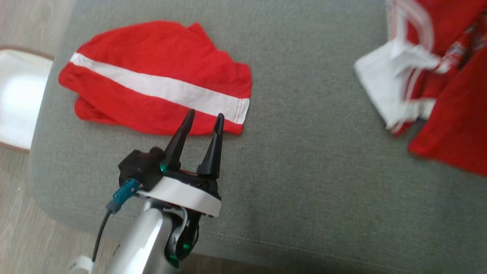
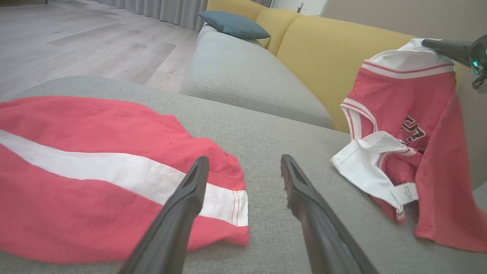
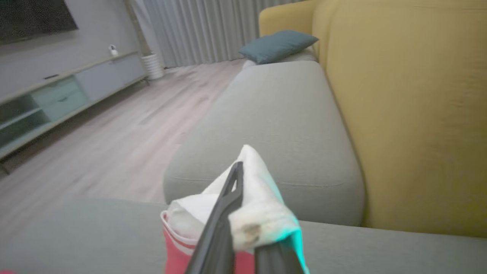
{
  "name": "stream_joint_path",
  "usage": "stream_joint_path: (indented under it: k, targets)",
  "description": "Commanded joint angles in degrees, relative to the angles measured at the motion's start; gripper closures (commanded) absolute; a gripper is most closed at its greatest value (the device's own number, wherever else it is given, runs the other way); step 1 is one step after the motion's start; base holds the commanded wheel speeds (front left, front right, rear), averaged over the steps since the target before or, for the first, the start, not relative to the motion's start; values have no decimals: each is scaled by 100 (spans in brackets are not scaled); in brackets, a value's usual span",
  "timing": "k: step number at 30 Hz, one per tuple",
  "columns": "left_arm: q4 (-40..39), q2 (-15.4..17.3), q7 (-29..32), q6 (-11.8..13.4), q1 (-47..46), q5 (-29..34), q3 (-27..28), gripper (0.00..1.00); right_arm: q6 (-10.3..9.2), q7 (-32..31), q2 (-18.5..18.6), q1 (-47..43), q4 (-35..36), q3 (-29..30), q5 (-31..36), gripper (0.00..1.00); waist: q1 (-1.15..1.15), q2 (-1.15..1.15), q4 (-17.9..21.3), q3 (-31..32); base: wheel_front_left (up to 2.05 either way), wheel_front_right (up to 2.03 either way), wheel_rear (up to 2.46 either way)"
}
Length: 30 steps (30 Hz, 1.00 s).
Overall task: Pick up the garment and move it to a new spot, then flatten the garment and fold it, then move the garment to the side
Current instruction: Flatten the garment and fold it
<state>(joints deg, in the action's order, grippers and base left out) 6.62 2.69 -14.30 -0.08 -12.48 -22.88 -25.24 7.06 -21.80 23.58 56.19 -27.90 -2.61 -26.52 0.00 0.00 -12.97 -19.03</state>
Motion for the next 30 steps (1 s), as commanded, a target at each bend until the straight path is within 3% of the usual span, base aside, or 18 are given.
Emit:
stream_joint_path:
  k: [1,2,7,14,25,30]
  targets:
    - [-187,19,-70,-40,-202,-24,129,0,43,19,167,467,-115,3,220,100,0,0,-98,-204,0,0,0]
    - [-187,19,-70,-43,-233,-34,111,0,43,52,261,660,-360,-16,384,0,0,0,-112,-244,0,0,0]
    - [-176,19,-70,-12,-362,-71,36,0,43,221,493,1299,-1360,-602,1151,0,0,0,-114,-322,0,0,0]
    - [-129,19,-70,6,-372,-33,120,0,43,782,66,1444,-2014,-918,1049,0,0,0,109,-108,0,0,0]
    - [-137,19,-70,42,-178,80,346,0,43,2376,-537,295,-1593,-1338,563,0,0,0,587,604,0,0,0]
    - [-162,19,-70,69,-13,120,442,0,43,2964,-946,-805,-1036,-1419,534,0,0,0,852,938,0,0,0]
